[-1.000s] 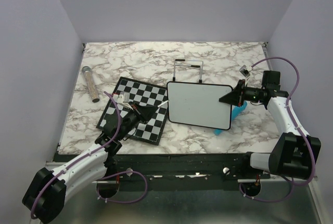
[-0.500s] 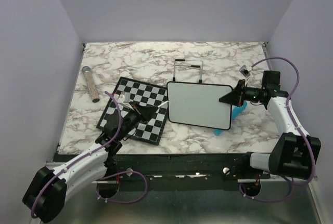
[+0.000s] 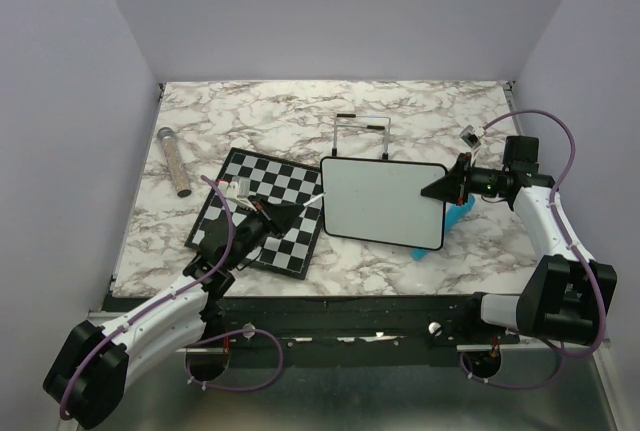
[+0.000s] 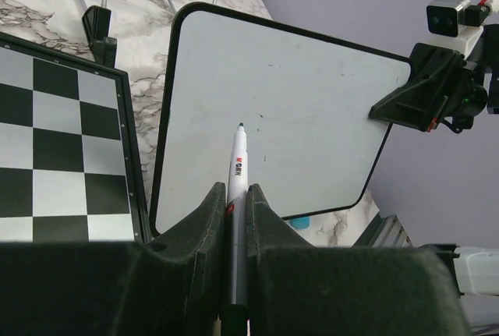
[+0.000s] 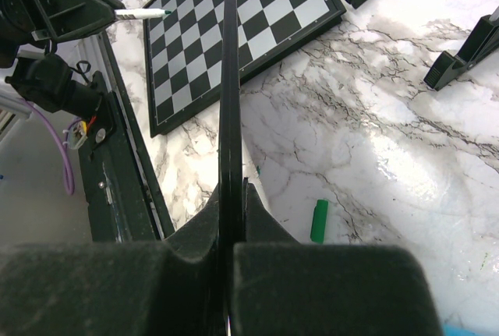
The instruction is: Write a sentence on the whiteboard
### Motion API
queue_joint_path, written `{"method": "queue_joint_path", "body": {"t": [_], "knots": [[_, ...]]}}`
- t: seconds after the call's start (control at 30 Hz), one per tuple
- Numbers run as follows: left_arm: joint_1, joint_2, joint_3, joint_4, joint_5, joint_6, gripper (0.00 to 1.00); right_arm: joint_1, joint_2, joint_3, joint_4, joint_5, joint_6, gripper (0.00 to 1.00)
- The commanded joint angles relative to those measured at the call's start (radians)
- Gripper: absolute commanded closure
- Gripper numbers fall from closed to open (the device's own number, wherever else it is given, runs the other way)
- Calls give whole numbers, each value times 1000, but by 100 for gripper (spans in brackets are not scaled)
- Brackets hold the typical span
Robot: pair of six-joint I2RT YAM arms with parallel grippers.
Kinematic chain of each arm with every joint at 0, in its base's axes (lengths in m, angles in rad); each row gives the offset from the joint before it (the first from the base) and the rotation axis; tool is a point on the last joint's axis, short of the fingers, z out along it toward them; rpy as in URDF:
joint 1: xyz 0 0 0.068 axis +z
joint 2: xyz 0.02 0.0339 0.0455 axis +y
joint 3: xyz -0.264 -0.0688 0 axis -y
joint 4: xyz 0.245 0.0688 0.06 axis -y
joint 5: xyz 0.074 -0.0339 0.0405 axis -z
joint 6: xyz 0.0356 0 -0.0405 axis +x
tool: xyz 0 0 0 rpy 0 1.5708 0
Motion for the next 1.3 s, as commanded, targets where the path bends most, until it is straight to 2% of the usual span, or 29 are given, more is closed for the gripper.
{"method": "queue_joint_path", "body": {"t": [0.0,1.27], "knots": [[5,5,-10,42,30,-13,100,-2,5,8,34,62,-34,100],[5,13,-9,71,39,-39,100,-1,7,8,37,61,-31,99]]}}
